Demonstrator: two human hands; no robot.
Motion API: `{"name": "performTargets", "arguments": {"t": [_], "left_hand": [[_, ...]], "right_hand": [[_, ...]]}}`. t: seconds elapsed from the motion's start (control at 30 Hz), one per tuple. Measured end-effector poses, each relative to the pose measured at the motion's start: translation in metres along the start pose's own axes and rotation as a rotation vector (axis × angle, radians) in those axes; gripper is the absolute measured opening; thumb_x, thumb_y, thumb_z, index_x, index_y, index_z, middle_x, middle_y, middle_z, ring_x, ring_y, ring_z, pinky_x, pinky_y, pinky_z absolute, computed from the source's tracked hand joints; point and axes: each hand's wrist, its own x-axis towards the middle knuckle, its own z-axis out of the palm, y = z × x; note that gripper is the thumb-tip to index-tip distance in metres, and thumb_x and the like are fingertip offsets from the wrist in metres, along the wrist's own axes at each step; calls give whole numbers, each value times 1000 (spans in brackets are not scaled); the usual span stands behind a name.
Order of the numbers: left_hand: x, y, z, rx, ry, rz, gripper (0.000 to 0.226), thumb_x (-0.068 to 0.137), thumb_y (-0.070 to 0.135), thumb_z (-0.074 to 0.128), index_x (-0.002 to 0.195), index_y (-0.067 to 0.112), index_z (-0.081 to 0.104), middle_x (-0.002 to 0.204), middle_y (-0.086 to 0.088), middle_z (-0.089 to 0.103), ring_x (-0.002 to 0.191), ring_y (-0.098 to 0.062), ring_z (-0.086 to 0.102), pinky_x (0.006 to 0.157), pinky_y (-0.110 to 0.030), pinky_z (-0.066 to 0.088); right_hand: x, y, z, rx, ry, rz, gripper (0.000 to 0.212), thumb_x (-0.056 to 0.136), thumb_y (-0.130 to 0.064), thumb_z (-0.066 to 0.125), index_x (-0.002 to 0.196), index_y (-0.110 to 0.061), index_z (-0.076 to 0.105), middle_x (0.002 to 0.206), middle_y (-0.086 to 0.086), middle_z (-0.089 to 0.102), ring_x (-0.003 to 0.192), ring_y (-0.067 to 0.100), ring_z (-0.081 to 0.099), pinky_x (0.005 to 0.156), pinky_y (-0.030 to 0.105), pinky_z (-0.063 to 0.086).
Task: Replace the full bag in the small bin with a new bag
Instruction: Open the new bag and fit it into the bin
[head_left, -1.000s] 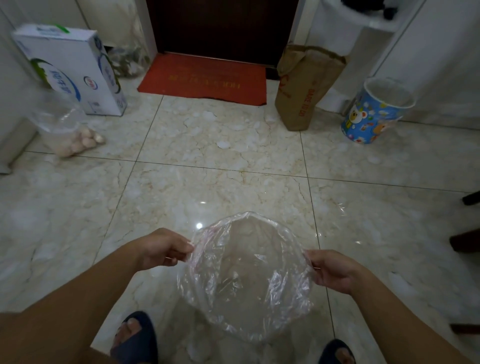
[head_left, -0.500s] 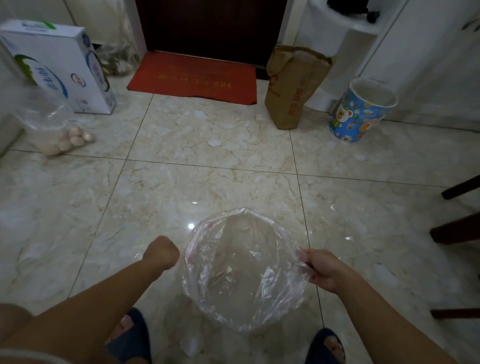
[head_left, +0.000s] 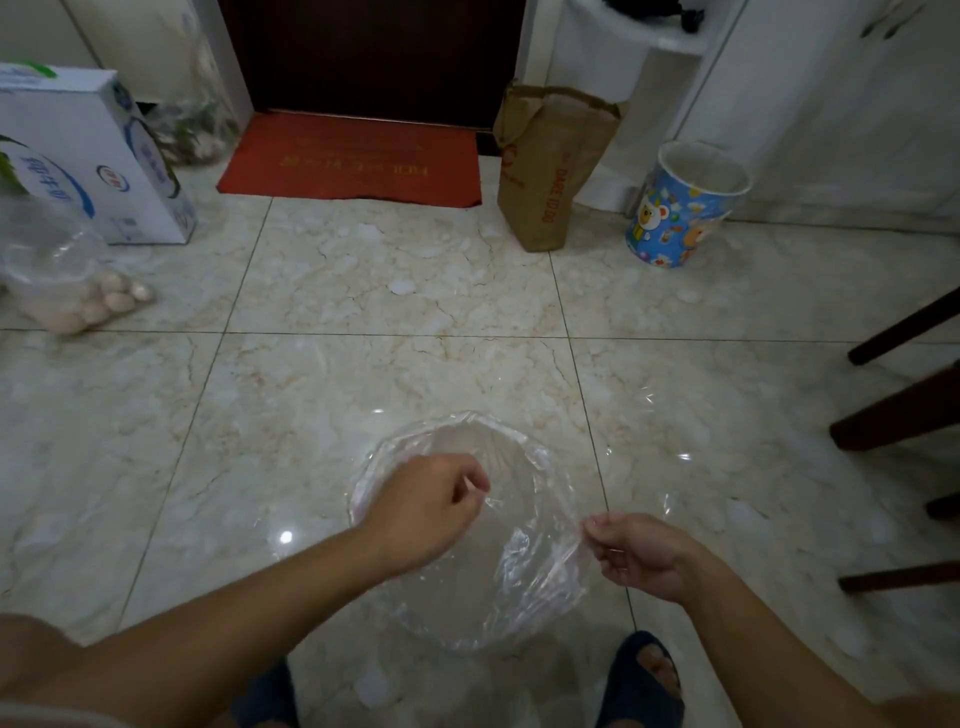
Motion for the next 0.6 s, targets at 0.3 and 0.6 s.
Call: {"name": "performTargets", "arguments": {"t": [0.3, 0.6], "left_hand": [[-25, 4, 90, 379, -406, 224, 51, 86, 31, 58, 136, 25, 48, 119, -5, 62, 112, -27, 58, 92, -33, 46], [-41, -3, 106, 709, -383, 776, 24, 59, 9, 60, 81, 17, 60, 72, 0, 58, 64, -18, 57, 48, -25, 46]], "right_hand": [[-20, 8, 31, -1, 447, -222, 43, 86, -50, 66, 96, -9, 67, 89, 8, 71, 76, 24, 67, 59, 28, 49], [-25, 15, 40, -136, 442, -306, 20, 91, 2, 54, 88, -8, 72, 82, 15, 74, 72, 29, 72, 66, 36, 60]]}}
